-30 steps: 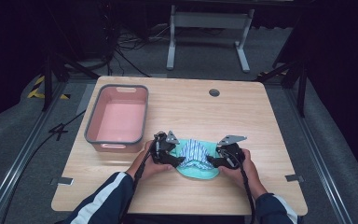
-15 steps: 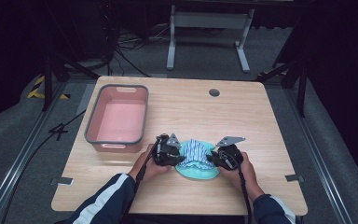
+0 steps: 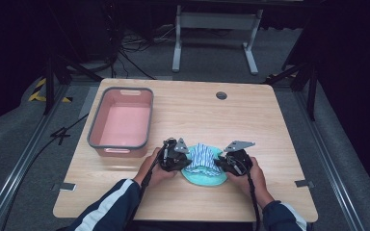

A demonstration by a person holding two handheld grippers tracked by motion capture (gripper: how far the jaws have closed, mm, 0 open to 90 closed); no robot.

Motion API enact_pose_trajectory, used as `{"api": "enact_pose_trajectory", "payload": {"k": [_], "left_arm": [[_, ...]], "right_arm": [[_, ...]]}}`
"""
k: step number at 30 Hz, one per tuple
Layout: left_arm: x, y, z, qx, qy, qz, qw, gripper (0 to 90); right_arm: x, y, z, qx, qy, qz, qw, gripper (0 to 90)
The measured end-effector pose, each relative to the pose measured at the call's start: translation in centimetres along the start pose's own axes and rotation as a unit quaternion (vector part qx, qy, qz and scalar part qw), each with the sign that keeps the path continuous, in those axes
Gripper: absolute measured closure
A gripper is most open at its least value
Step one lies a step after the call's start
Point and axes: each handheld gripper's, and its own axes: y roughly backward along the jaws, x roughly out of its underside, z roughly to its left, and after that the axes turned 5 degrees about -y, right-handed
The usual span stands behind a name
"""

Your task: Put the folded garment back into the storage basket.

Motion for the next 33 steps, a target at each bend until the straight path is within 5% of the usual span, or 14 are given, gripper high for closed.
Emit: {"api": "enact_pose_trajectory", "payload": {"k": [33], "left_arm": [[-2.3,3.2,-0.5,-0.027,-0.032,-0.006,0.9991,81.0]], "right_arm": [[-2.1,3.5,1.2,0.009,0.015,-0.035,0.9992,80.5]]}}
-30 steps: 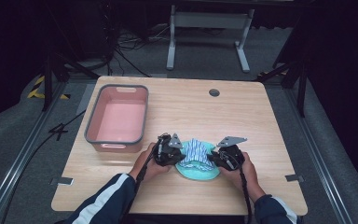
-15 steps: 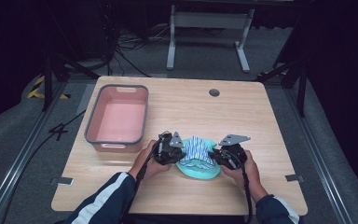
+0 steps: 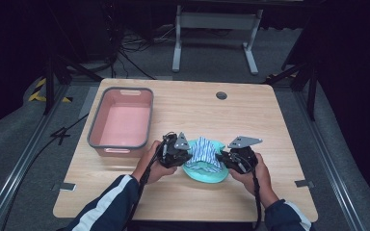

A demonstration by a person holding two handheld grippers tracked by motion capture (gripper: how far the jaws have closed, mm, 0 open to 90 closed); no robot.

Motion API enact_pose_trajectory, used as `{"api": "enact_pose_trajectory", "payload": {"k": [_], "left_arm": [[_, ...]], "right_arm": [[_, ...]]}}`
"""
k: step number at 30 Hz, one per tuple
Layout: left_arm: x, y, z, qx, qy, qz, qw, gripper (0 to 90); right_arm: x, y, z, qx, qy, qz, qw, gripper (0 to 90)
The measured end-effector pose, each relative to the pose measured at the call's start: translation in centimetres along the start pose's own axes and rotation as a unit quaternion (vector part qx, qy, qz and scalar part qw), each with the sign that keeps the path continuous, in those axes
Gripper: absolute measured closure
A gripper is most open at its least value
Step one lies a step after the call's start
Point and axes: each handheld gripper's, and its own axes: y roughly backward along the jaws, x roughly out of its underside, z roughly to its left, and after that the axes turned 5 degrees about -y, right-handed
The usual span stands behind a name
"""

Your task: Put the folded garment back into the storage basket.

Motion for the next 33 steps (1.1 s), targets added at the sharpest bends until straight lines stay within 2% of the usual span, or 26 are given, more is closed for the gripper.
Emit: {"api": "enact_pose_trajectory", "payload": {"k": [6,18,26,33], "left_arm": [[-1.0,1.4,0.4,-0.011,-0.014,-0.004,0.9998,81.2],[-2.5,5.3,2.4,-0.043,-0.016,-0.029,0.9985,81.3],[-2.2,7.4,3.6,-0.064,-0.009,-0.036,0.9973,81.3],[-1.3,9.2,4.7,-0.079,0.0,-0.032,0.9963,81.3]], "right_arm": [[-1.0,0.5,0.3,0.006,0.008,-0.002,0.9999,80.5],[-4.9,1.6,0.7,0.011,0.022,-0.032,0.9992,80.4],[-7.4,1.3,1.6,0.006,0.032,-0.041,0.9986,80.4],[-9.5,0.6,2.7,0.002,0.045,-0.046,0.9979,80.4]]}}
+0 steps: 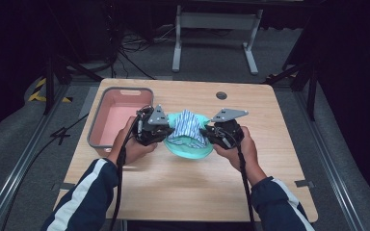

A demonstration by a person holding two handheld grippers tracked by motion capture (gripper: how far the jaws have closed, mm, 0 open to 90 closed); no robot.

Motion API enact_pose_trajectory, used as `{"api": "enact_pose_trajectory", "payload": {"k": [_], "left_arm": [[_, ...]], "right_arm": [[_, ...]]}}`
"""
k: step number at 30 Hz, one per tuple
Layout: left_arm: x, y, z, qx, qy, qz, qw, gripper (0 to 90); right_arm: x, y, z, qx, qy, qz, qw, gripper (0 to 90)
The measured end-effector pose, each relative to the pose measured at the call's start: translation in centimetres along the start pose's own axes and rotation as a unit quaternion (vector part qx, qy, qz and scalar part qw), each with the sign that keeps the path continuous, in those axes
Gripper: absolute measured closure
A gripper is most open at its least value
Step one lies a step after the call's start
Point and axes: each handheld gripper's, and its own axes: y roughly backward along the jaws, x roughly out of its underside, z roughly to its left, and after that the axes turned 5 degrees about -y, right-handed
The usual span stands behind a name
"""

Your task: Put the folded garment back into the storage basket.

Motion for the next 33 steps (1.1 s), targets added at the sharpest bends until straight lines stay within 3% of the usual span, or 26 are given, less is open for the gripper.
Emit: {"api": "enact_pose_trajectory", "payload": {"k": [18,33], "left_arm": [[2.8,3.5,3.2,-0.037,0.029,0.004,0.9989,81.4],[6.2,6.9,5.7,-0.079,0.06,0.018,0.9949,81.3]], "right_arm": [[-4.5,-3.2,2.9,-0.023,0.022,-0.009,0.9994,80.4],[-8.3,-6.9,6.3,-0.044,0.048,-0.006,0.9978,80.4]]}}
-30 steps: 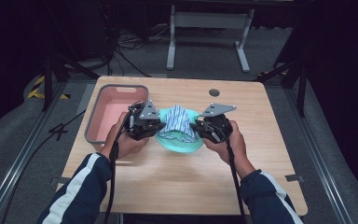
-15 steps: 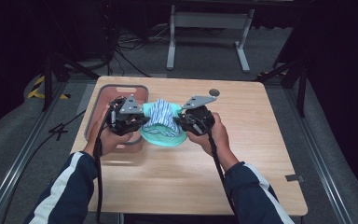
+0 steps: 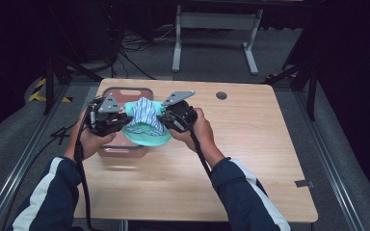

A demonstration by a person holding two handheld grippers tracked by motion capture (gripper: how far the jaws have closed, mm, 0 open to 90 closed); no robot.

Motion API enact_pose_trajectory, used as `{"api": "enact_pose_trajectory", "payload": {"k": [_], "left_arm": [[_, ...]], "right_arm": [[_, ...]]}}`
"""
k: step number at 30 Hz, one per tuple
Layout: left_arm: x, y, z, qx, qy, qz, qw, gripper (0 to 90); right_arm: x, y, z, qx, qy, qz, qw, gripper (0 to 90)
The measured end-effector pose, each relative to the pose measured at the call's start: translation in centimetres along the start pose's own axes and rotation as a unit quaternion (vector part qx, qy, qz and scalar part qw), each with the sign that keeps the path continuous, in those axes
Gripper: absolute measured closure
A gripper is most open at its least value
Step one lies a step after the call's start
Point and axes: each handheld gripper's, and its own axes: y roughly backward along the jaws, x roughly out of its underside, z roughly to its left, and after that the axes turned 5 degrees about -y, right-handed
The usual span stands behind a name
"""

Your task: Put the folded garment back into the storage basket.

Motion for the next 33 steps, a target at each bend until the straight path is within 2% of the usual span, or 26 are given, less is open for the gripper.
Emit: {"api": "enact_pose_trajectory", "payload": {"k": [9,15,19,28,33], "left_arm": [[1.9,1.0,1.9,-0.011,0.014,0.011,0.9998,81.3],[3.2,1.3,2.9,-0.02,0.029,0.02,0.9992,81.3],[3.8,1.1,3.3,-0.028,0.028,0.029,0.9988,81.3],[5.2,0.5,4.6,-0.038,0.052,0.045,0.9969,81.3],[5.6,-0.2,4.7,-0.039,0.05,0.055,0.9965,81.3]], "right_arm": [[-1.6,-2.6,1.3,-0.028,0.004,-0.008,0.9996,80.3],[-2.4,-4.1,1.9,-0.033,0.014,-0.006,0.9993,80.3],[-2.7,-5.1,2.3,-0.036,0.013,-0.004,0.9993,80.2],[-2.7,-7.6,2.7,-0.049,0.008,0.006,0.9988,80.1],[-2.6,-8.6,2.6,-0.05,0.001,0.015,0.9986,80.1]]}}
